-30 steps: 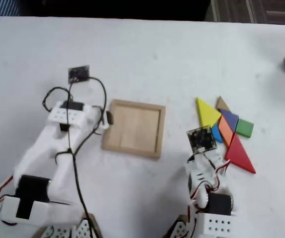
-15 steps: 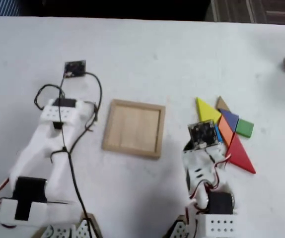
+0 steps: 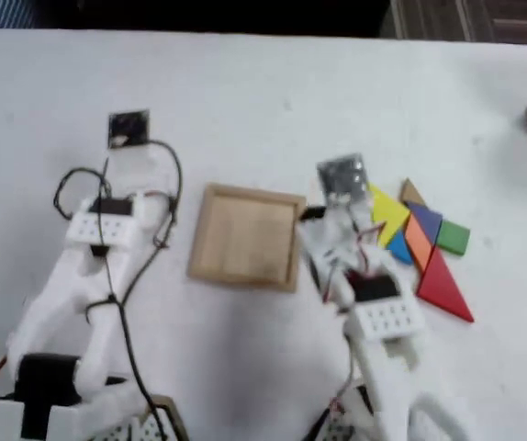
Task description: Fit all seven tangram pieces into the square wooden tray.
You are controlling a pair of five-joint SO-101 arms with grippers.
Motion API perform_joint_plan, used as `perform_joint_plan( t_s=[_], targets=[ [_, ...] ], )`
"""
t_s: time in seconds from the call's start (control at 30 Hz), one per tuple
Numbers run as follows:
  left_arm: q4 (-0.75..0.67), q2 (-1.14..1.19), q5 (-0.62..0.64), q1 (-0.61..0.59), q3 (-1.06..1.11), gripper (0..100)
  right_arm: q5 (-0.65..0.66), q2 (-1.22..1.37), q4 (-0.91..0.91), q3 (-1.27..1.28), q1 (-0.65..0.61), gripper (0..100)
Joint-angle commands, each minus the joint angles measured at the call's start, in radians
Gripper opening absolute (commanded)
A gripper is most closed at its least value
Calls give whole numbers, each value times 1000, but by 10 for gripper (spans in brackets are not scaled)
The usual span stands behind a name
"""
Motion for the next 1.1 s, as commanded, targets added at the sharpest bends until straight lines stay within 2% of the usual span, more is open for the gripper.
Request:
perform_joint_plan(
  t_s=[0.0,0.2,0.43,0.53,0.9,1.07],
  targets=[
    [-29,-50,-18,-13,-6,23,-103,208,-102,-121,2,19],
    [-60,-48,-18,-13,-3,23,-110,519,-81,-318,56,17],
    [-91,-48,-18,-15,17,23,-167,779,220,-672,74,17],
    [-115,-48,-18,-15,26,23,-167,834,283,-741,65,17],
    [-120,-48,-18,-13,28,23,-167,935,282,-827,-12,17],
    [-121,-48,-18,-13,28,23,-167,928,292,-841,-8,17]
  ],
)
